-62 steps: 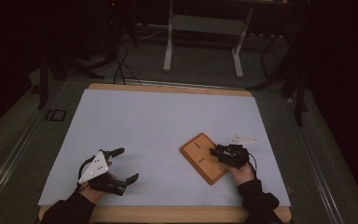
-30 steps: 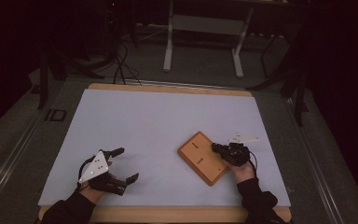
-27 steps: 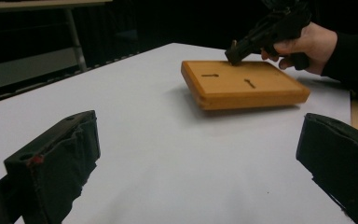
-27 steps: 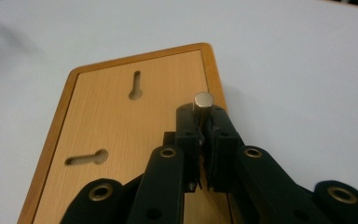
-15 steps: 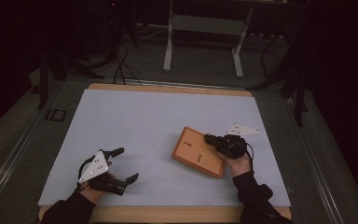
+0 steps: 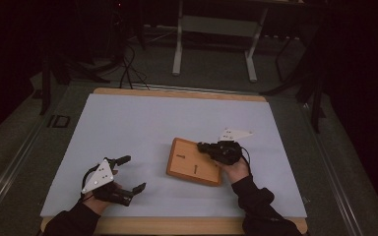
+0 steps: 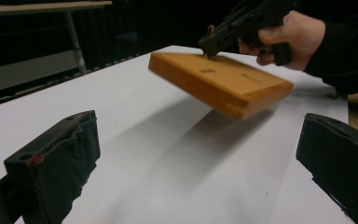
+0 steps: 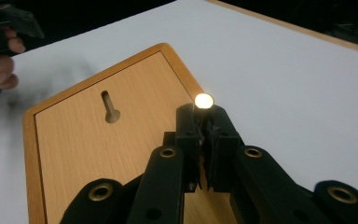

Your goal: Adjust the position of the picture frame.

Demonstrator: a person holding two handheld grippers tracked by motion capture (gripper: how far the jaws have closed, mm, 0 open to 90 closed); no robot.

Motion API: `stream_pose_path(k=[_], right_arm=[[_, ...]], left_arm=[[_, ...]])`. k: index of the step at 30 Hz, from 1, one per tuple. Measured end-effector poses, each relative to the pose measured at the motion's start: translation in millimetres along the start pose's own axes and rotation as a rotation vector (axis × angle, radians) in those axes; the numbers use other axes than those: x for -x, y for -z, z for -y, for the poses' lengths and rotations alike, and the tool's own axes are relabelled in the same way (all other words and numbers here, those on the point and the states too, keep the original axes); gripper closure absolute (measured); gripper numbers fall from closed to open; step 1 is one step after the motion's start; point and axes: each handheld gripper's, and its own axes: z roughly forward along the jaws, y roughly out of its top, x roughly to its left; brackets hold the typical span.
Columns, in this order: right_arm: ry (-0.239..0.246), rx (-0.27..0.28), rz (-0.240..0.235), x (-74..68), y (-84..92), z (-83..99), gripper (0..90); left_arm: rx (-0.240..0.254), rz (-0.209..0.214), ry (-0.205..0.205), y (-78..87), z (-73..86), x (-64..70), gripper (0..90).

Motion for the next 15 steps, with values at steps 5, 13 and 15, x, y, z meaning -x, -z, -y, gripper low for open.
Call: stream_pose_path(k=[5,13,15], right_arm=[[0.029,-0.037,-0.015,-6.1,-18.4,1.8,85.4],[0.009,-0.080,0.008,-11.8,-41.1,4.8,85.3],[-0.010,-0.087,0.013,-11.3,-45.7,6.6,85.4]], left_arm=[[-0.002,0.001,-0.002,-0.1,0.1,0.1,0.0],[-0.002,0.004,-0.001,-0.4,0.1,0.6,0.0],[-0.004,0.005,-0.002,-0.3,0.2,0.4,0.0]])
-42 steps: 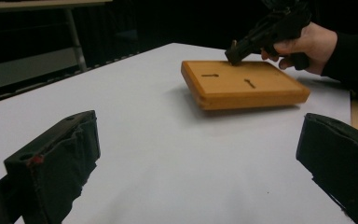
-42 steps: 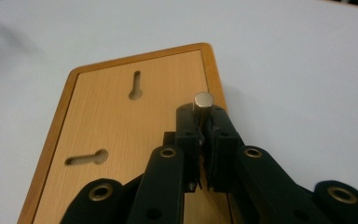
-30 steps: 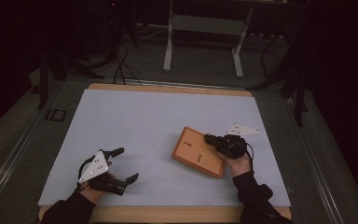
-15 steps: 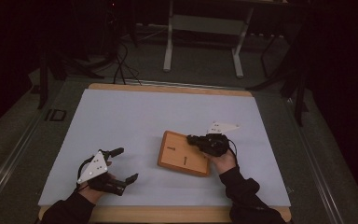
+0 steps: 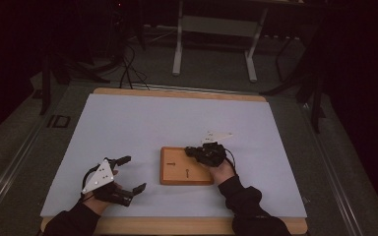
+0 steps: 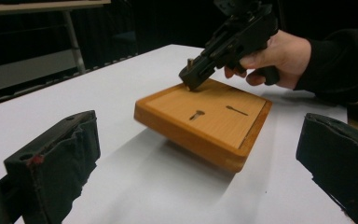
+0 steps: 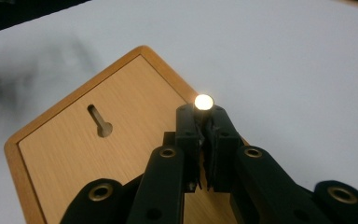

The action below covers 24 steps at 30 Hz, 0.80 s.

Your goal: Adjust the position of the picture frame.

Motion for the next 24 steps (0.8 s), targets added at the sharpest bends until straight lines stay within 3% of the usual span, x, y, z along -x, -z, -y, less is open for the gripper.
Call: stream_pose_path(k=[9,19,24], right_arm=[[0.005,-0.026,0.025,1.2,-14.5,5.2,85.3],[-0.038,-0.043,0.048,5.2,-18.3,8.4,85.3],[-0.043,-0.042,0.029,9.1,-20.0,10.4,85.3]], left_arm=[[-0.003,0.003,-0.001,-0.4,0.2,0.1,0.0],[-0.005,0.005,0.000,-0.6,0.4,0.3,0.0],[-0.007,0.007,0.002,-1.4,0.8,0.6,0.0]])
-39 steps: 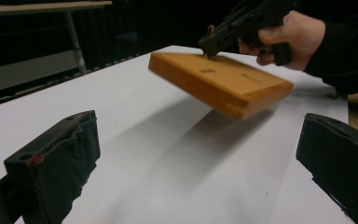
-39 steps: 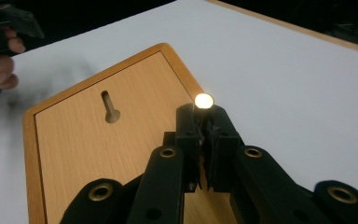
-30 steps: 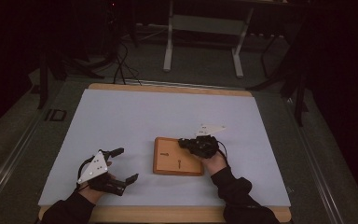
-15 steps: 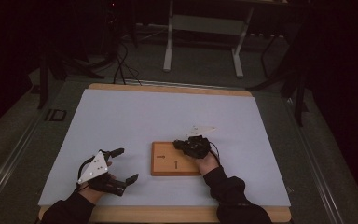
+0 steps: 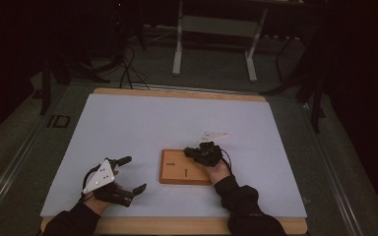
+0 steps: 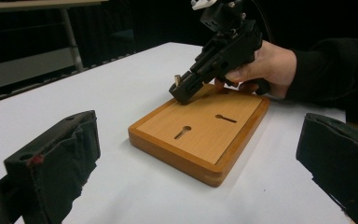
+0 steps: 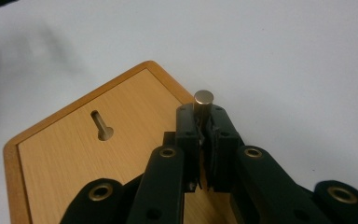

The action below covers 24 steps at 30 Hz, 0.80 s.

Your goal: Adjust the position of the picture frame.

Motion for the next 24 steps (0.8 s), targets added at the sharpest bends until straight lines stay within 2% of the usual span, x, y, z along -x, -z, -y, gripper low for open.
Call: stream_pose_path(k=[7,10,12,17,19,24], right_arm=[[0.003,0.000,-0.008,1.2,-0.7,0.2,85.1],[-0.009,-0.002,-0.027,3.8,-0.7,-0.1,83.9],[-0.015,0.007,-0.042,4.3,-0.4,-0.5,75.7],[0.011,0.020,-0.032,2.5,6.8,-6.9,70.7],[0.018,0.020,-0.034,2.5,10.3,-9.0,65.9],[0.042,0.040,-0.022,2.6,22.8,-11.4,52.3]], left_arm=[[-0.005,0.001,-0.001,-0.6,0.1,0.3,0.0],[-0.002,0.001,-0.004,-0.7,0.2,0.5,0.0],[0.006,-0.001,-0.018,-0.6,0.2,1.2,0.0],[-0.001,-0.004,-0.021,-1.6,-0.1,1.5,0.0],[-0.003,-0.003,-0.026,-1.8,-0.6,1.8,0.0],[-0.011,0.024,-0.020,-4.5,-2.9,4.0,0.1]])
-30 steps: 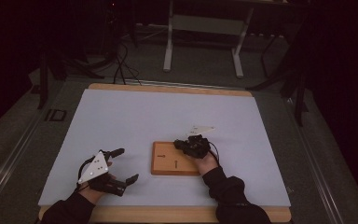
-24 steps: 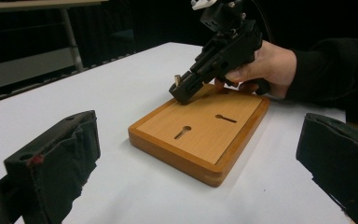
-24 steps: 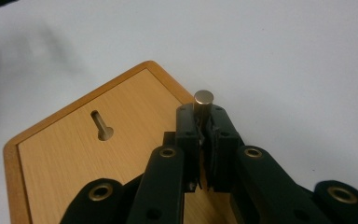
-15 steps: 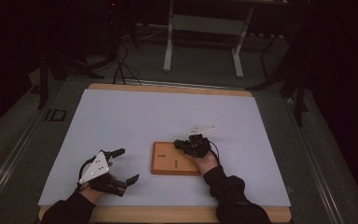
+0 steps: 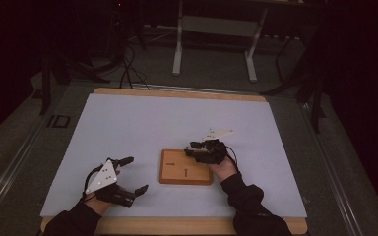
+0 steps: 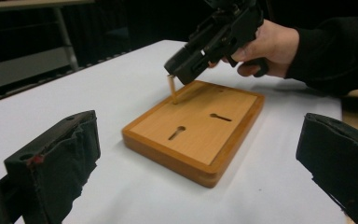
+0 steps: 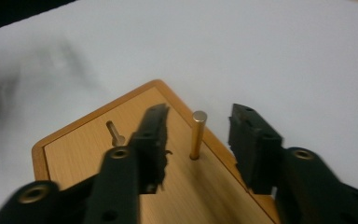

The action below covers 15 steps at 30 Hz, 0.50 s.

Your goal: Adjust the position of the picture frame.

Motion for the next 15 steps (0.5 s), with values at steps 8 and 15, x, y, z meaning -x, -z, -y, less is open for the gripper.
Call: stream_pose_path(k=[8,15], right_arm=[[0.000,0.053,0.010,-0.7,27.3,-3.2,39.1],[-0.015,0.086,0.016,-4.3,50.0,1.8,22.7]], left_arm=[[-0.033,0.056,0.042,-5.6,-12.2,6.8,0.1],[-0.012,0.105,0.078,-12.0,-23.7,6.3,0.0]])
